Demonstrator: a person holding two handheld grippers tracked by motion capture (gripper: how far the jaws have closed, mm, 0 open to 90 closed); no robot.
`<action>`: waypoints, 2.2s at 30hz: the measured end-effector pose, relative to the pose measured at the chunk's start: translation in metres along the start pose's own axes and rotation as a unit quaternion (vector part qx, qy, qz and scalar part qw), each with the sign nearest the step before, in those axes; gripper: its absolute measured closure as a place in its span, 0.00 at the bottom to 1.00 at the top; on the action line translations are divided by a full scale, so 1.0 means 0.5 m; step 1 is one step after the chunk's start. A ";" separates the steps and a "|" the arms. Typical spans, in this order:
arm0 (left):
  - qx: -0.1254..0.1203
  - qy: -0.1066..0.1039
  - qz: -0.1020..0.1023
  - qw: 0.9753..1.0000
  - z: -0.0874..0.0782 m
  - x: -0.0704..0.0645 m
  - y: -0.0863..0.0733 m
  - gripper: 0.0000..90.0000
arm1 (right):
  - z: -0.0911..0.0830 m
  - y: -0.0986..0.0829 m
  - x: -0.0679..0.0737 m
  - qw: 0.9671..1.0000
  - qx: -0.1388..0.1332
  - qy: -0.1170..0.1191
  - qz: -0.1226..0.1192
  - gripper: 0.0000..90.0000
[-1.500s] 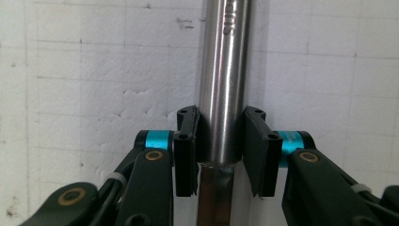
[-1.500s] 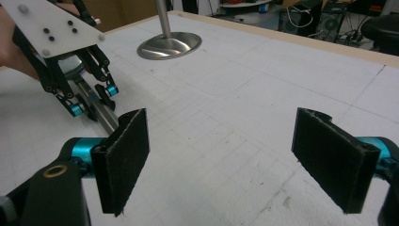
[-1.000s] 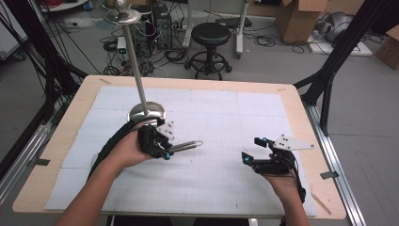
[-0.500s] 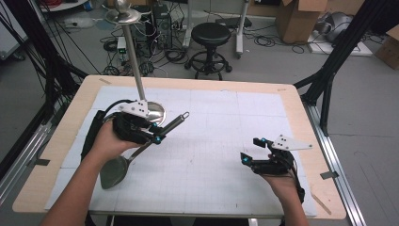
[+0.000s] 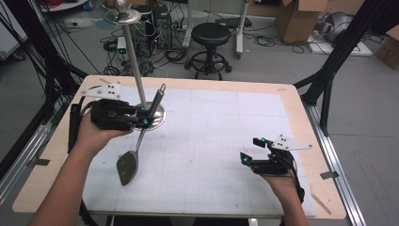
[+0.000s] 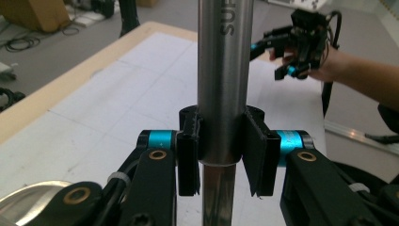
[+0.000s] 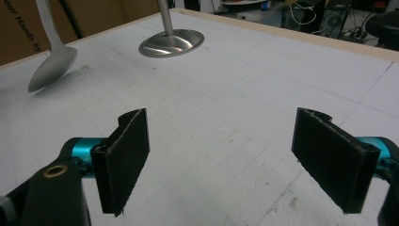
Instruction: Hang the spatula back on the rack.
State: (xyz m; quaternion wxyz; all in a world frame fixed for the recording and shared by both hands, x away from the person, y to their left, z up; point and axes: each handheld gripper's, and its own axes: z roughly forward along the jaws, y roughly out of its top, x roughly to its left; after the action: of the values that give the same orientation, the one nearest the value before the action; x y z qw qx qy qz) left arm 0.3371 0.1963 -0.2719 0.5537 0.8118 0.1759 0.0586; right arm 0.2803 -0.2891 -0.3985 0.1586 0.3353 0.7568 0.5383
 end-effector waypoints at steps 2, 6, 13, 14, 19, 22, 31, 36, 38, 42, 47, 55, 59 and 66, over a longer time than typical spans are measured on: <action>-0.012 0.001 -0.005 1.000 -0.010 0.004 0.002 0.77 | 0.000 0.000 0.000 1.000 -0.001 0.000 -0.003 0.21; -0.037 0.004 -0.013 0.999 -0.031 0.013 0.007 0.77 | 0.000 0.000 0.000 1.000 -0.001 0.001 -0.002 0.21; -0.046 0.017 -0.013 0.999 -0.060 0.020 0.029 0.77 | 0.001 0.000 -0.001 1.000 -0.001 0.002 -0.003 0.21; -0.047 0.019 -0.013 0.999 -0.064 0.022 0.032 0.77 | 0.001 0.000 0.000 1.000 0.000 0.002 -0.002 0.21; -0.049 0.038 -0.019 0.998 -0.091 0.038 0.046 0.77 | 0.001 0.000 0.000 1.000 0.001 0.002 -0.001 0.21; -0.049 0.046 -0.018 0.998 -0.107 0.043 0.060 0.77 | 0.001 0.000 0.001 1.000 0.002 0.004 -0.001 0.21; -0.054 0.080 -0.012 0.995 -0.152 0.055 0.103 0.77 | 0.003 0.000 0.000 1.000 0.002 0.002 -0.003 0.21; -0.058 0.097 -0.018 0.993 -0.164 0.065 0.111 0.77 | 0.003 0.000 0.000 1.000 0.001 0.003 -0.001 0.21; -0.057 0.107 -0.027 0.992 -0.166 0.071 0.111 0.77 | 0.003 0.000 0.000 1.000 0.001 0.003 0.000 0.21; -0.049 0.126 -0.033 0.990 -0.166 0.082 0.115 0.77 | 0.002 0.000 0.000 1.000 0.001 0.004 0.000 0.21; -0.034 0.142 -0.042 0.988 -0.159 0.094 0.113 0.77 | 0.002 0.000 -0.002 1.000 -0.001 0.004 -0.002 0.21; -0.028 0.160 -0.048 0.986 -0.148 0.106 0.117 0.77 | 0.001 0.000 -0.002 1.000 -0.003 0.006 0.002 0.21; -0.020 0.168 -0.044 0.985 -0.143 0.107 0.126 0.77 | 0.001 0.000 -0.002 1.000 -0.002 0.006 0.002 0.21; -0.017 0.174 -0.046 0.983 -0.135 0.111 0.130 0.77 | 0.001 0.000 -0.002 1.000 -0.002 0.007 0.002 0.21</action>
State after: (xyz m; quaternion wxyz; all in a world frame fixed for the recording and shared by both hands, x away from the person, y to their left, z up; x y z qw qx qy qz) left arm 0.3837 0.2542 -0.1921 0.5300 0.7709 0.3058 0.1767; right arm 0.2815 -0.2895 -0.3988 0.1532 0.3329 0.7558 0.5426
